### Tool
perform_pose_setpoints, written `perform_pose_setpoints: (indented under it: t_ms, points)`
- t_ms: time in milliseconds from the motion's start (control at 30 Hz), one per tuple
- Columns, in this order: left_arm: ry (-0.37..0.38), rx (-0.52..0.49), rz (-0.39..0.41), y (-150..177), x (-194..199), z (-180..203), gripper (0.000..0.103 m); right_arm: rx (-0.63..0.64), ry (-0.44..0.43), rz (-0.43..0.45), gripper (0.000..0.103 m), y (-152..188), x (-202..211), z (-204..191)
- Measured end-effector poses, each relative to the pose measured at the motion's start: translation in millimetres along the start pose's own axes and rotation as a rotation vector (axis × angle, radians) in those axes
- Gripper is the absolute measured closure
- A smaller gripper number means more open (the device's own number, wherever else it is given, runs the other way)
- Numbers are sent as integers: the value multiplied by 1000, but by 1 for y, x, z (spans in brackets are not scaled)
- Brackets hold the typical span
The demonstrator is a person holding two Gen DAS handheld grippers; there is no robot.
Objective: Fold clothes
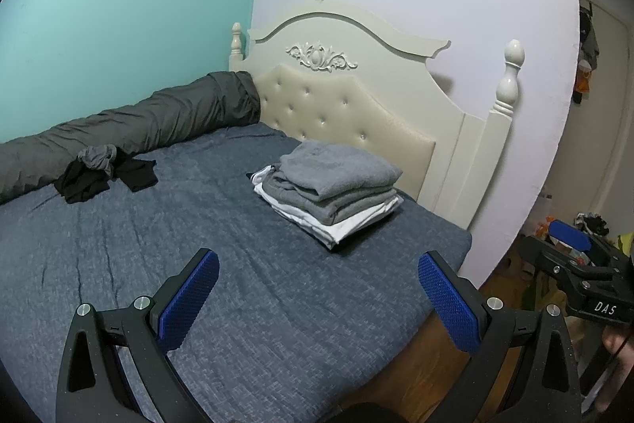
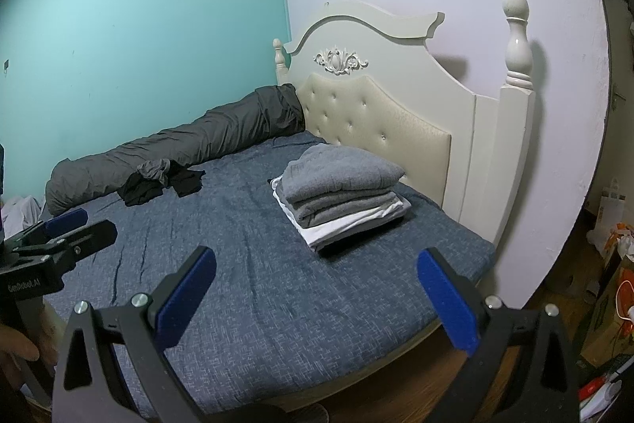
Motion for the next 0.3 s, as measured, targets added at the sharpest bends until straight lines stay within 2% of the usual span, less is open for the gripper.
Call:
perform_pose_setpoints:
  t_ms: [300]
  points:
    - [4,-5,4,2,0,2,1,-2,2,-7,1,3,-1,1]
Point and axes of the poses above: each gripper's, at about its wrist camera, not at the fingertips, and x roughly against the way its jaws point, z to its right, y to its underside, the point moved 3 cm from there along -x, roughly the way its jaws point, and after that the axes turned 5 degrees about z, right-handed, at the moved point
